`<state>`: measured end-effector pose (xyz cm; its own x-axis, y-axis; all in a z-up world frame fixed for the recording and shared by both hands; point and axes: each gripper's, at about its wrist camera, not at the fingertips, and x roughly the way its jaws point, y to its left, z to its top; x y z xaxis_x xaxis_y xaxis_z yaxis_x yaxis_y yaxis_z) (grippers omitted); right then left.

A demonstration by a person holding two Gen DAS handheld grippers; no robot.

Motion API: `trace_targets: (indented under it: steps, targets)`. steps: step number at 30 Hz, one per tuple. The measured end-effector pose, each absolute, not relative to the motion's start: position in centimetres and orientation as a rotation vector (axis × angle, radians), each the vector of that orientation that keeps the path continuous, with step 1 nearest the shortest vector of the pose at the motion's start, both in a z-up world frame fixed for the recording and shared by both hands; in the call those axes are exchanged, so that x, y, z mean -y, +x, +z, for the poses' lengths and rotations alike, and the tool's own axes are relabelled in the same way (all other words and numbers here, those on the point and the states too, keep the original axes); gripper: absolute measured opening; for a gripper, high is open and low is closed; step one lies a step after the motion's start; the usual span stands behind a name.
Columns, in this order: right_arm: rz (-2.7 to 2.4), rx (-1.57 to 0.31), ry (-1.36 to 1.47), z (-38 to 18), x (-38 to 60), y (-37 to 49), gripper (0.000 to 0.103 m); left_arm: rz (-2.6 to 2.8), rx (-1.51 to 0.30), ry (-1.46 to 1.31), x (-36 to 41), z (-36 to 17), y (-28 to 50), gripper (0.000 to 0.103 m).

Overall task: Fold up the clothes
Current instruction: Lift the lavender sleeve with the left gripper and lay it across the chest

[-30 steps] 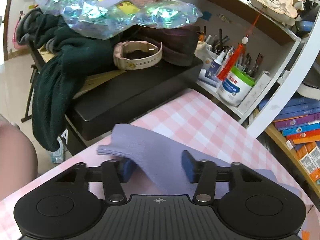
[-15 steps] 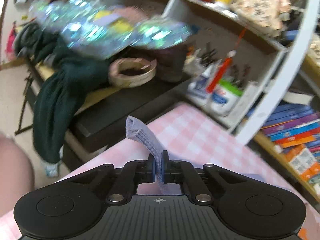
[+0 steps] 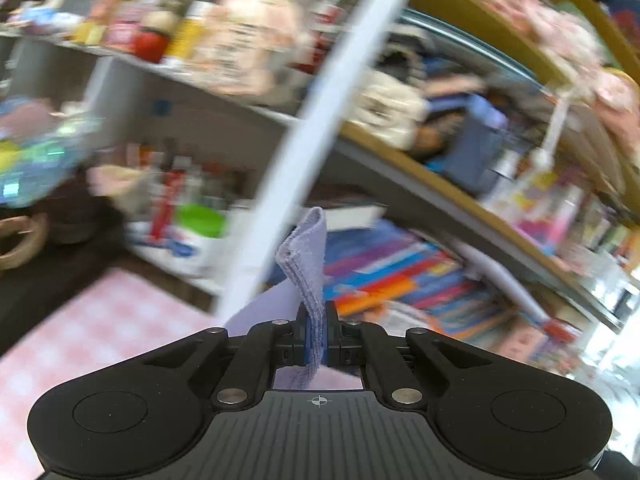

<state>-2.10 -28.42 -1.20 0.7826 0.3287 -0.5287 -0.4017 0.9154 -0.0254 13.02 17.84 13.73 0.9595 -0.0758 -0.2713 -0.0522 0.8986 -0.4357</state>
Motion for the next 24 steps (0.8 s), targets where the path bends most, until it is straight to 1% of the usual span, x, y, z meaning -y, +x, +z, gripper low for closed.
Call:
trace_targets:
  steps: [5,10,18,24]
  targets:
    - [0.4,-0.543,-0.132,-1.3,28.5,-2.0,0.024,-0.128,-0.312,-0.453,-12.2,14.2,16.1,0.004]
    - [0.4,-0.542,-0.119,-1.3,28.7,-2.0,0.024,-0.213,-0.352,-0.492,-7.2,12.9,18.8,0.004]
    - [0.401,-0.542,-0.114,-1.3,28.7,-2.0,0.024,-0.202,-0.429,-0.541,-0.4,7.2,21.7,0.004]
    - [0.404,-0.543,-0.111,-1.3,28.8,-1.9,0.024,-0.19,-0.507,-0.525,3.3,3.4,22.2,0.004]
